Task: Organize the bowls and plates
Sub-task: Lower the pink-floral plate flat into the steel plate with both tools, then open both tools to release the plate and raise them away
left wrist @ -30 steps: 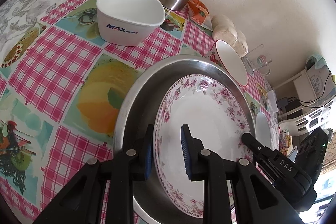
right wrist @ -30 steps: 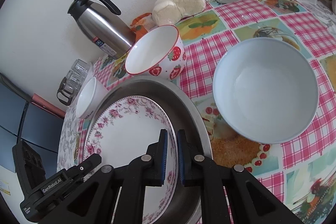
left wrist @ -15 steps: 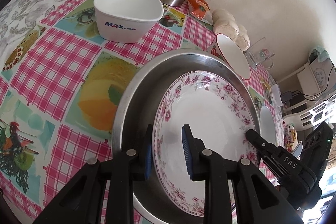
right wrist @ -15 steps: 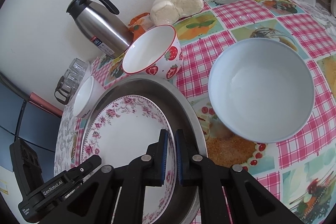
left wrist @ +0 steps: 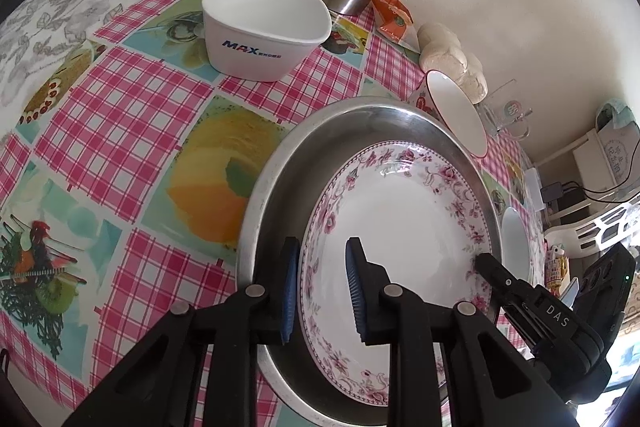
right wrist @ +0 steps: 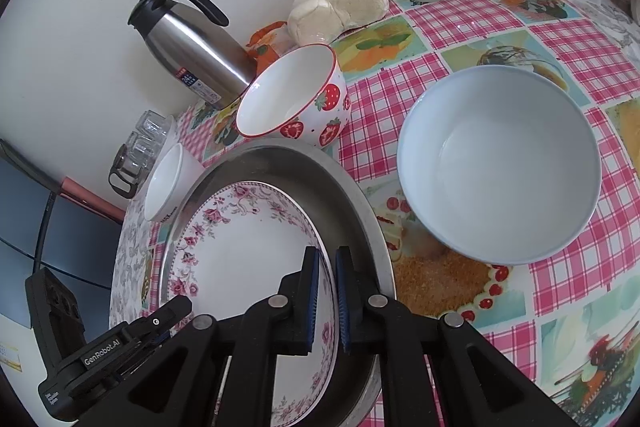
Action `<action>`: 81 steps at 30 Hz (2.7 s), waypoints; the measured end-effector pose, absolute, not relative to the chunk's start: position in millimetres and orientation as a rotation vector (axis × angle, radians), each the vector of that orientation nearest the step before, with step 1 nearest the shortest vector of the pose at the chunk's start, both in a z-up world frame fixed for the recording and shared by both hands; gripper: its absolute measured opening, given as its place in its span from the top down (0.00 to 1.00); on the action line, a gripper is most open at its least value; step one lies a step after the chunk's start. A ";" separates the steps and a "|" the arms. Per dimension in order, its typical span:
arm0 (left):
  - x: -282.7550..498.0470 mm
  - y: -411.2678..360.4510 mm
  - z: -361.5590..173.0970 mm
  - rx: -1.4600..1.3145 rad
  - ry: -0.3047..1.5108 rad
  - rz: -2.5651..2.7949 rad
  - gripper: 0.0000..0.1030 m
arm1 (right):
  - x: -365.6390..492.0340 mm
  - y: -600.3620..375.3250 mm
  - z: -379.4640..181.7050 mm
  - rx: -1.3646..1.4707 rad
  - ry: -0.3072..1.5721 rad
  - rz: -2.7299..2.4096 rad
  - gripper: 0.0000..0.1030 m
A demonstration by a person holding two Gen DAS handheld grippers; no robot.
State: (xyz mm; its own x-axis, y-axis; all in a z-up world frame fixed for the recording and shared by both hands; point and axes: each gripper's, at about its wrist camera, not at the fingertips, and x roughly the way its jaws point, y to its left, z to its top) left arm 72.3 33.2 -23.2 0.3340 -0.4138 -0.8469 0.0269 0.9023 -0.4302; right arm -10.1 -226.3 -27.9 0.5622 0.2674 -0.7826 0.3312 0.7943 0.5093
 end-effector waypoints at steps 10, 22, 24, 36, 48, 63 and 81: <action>70.4 36.4 -24.5 -0.390 1.233 -0.270 0.79 | -10.9 -221.8 -28.1 0.658 1.018 -0.035 0.90; 67.6 42.5 -23.7 -0.447 1.249 -0.282 0.80 | -8.8 -213.6 -25.7 0.577 1.042 -0.017 0.87; 67.9 44.3 -24.4 -0.470 1.247 -0.286 0.80 | -8.7 -214.7 -25.8 0.580 1.037 -0.017 0.87; 73.1 43.4 -26.0 -0.488 1.225 -0.292 0.78 | -5.4 -214.3 -25.5 0.570 1.014 -0.032 0.87; 72.0 38.2 -18.3 -0.458 1.201 -0.323 0.58 | -8.4 -217.6 -14.1 0.546 1.003 -0.050 0.85; 62.8 44.8 26.0 -0.451 0.994 -0.380 0.51 | -24.8 -238.1 20.8 0.562 0.876 -0.099 0.78; 61.6 70.3 -9.6 -0.553 1.154 -0.227 0.50 | -27.0 -242.2 -20.9 0.689 1.046 -0.072 0.77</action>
State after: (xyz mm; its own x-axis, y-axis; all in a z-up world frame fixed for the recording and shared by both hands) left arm 61.6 70.3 -9.6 0.4002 -0.4450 -0.8011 -0.1085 0.8450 -0.5236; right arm -27.0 -242.2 -20.9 0.5184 0.2611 -0.8143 0.3704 0.7898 0.4890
